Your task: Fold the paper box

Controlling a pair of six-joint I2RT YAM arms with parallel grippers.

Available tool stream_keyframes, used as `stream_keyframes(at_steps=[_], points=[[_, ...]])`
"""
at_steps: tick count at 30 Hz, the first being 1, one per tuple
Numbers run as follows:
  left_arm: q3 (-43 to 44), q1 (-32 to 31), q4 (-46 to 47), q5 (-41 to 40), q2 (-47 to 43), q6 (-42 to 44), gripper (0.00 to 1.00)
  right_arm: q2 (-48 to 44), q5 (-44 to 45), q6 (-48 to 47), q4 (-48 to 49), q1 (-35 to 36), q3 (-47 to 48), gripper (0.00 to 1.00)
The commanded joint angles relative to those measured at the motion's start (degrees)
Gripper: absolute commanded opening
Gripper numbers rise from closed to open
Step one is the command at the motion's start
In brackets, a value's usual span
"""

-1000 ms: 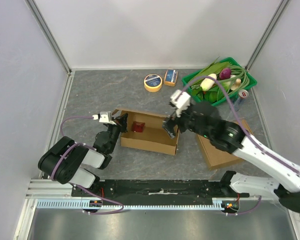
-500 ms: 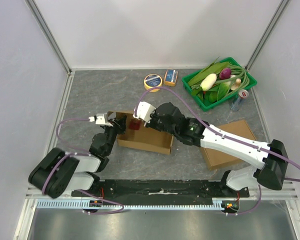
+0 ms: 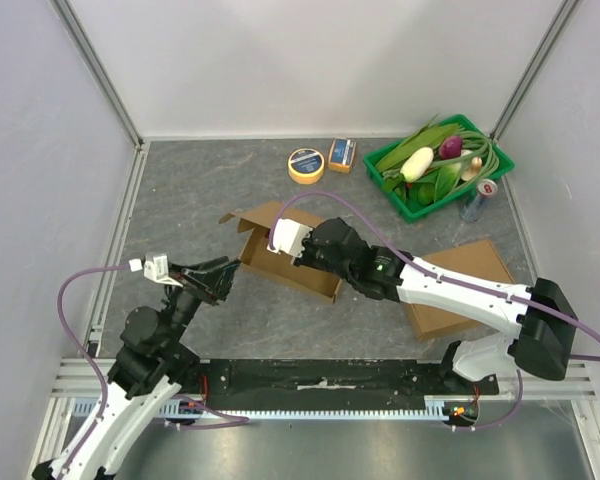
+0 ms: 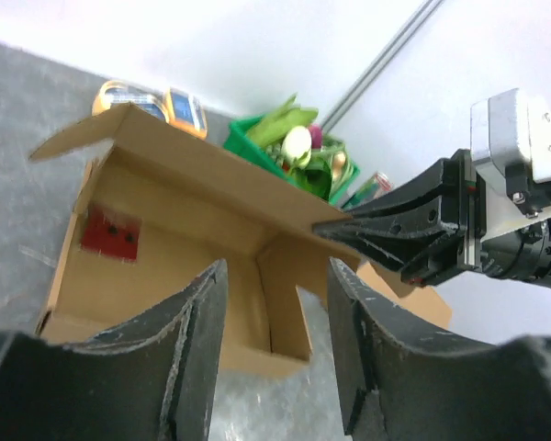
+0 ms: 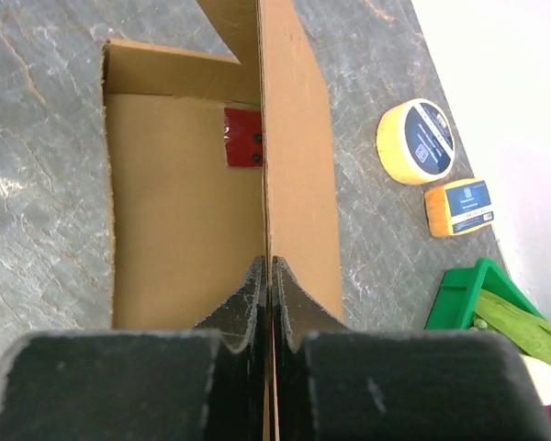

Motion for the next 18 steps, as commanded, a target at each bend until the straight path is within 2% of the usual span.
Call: stream_keyframes(at_steps=[1,3,4,6,7,8,10,11,12,13,14,15,16,17,18], points=[[6.0,-1.6,-20.1,-4.4,-4.6,-7.1,0.53,-2.7,-0.6,1.4,0.9,0.2,-2.5,0.09],[8.0,-1.6,-13.5,-2.2,-1.9,-3.0,0.56,-3.4,-2.0,2.2,1.0,0.7,-4.4,0.19],[9.1,-1.6,-9.2,-2.2,4.5,-2.3,0.59,-4.0,-2.4,2.9,0.8,1.3,-4.9,0.21],[15.2,-1.6,-8.3,-3.6,12.5,-1.5,0.59,-4.2,-3.3,4.1,0.6,1.9,-6.4,0.27],[17.8,-1.5,-9.8,-4.1,22.4,-1.8,0.59,-4.2,-4.0,4.9,0.6,2.2,-6.8,0.29],[22.9,-1.5,-10.5,-4.7,26.9,-2.1,0.58,-4.1,-4.4,6.4,0.6,2.4,-7.9,0.31],[26.5,-1.3,-10.1,-3.0,35.9,-0.9,0.54,-3.9,-5.1,8.5,1.3,2.9,-9.3,0.34],[28.8,-1.0,-8.2,-1.4,43.3,-0.4,0.52,-3.9,-4.9,11.6,2.1,2.9,-11.3,0.4],[29.3,-0.3,-6.7,2.1,46.2,0.2,0.48,-4.0,-5.5,13.1,2.9,2.9,-12.2,0.46],[29.2,-0.1,-5.1,3.9,48.8,1.2,0.4,-4.2,-4.7,14.7,3.5,2.9,-13.1,0.52],[29.0,0.3,-2.9,5.6,53.5,1.3,0.38,-4.3,-3.5,20.3,3.7,2.9,-14.9,0.65],[28.5,0.6,-2.2,7.1,55.3,1.7,0.35,-4.5,-3.5,23.1,3.4,2.6,-15.4,0.71],[27.6,0.6,-1.2,7.3,57.1,2.0,0.31,-4.7,-4.1,25.8,2.5,2.3,-15.8,0.74],[24.8,0.7,1.7,7.6,58.2,2.1,0.3,-5.1,-4.7,28.6,1.8,2.2,-16.2,0.8],[22.9,0.7,4.3,8.1,59.7,2.1,0.29,-6.8,-6.0,33.8,0.4,1.8,-16.5,0.82]])
